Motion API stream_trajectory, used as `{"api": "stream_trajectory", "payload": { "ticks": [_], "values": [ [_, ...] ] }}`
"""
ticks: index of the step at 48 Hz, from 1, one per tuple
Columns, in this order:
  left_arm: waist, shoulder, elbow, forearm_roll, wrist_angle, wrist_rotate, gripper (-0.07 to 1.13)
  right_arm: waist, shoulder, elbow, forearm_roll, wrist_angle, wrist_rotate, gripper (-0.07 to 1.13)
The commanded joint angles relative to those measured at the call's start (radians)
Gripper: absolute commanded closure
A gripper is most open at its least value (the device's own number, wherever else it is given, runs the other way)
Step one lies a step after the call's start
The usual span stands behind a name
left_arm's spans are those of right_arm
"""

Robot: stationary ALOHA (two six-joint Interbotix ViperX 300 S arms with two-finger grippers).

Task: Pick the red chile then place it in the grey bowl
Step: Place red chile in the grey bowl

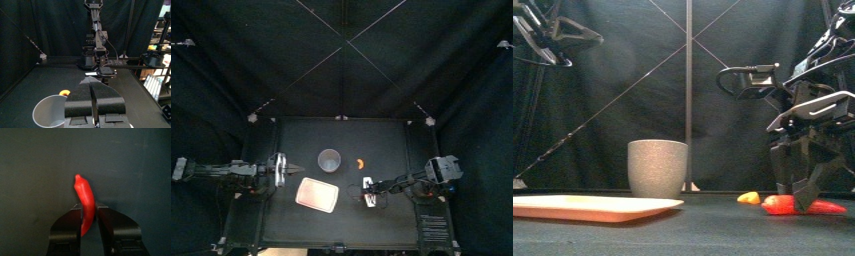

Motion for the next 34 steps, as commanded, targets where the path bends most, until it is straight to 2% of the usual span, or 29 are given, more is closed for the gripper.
{"api": "stream_trajectory", "payload": {
  "ticks": [1,8,17,27,34],
  "values": [
    [0.003,0.003,-0.012,0.002,-0.003,0.000,1.07,-0.025,-0.037,-0.035,-0.006,0.002,0.000,0.51],
    [0.003,0.003,-0.012,0.002,-0.003,0.002,1.07,-0.074,-0.094,-0.104,-0.044,0.009,-0.003,0.50],
    [0.003,0.003,-0.014,0.002,-0.003,0.002,1.07,-0.163,-0.129,-0.262,-0.141,0.012,0.002,0.50],
    [0.003,0.003,-0.014,0.002,-0.003,0.002,1.07,-0.284,-0.060,-0.433,-0.152,-0.023,0.000,0.50],
    [0.003,0.003,-0.012,0.002,-0.003,0.002,1.07,-0.337,0.025,-0.506,-0.137,-0.058,0.000,0.49]
  ]
}}
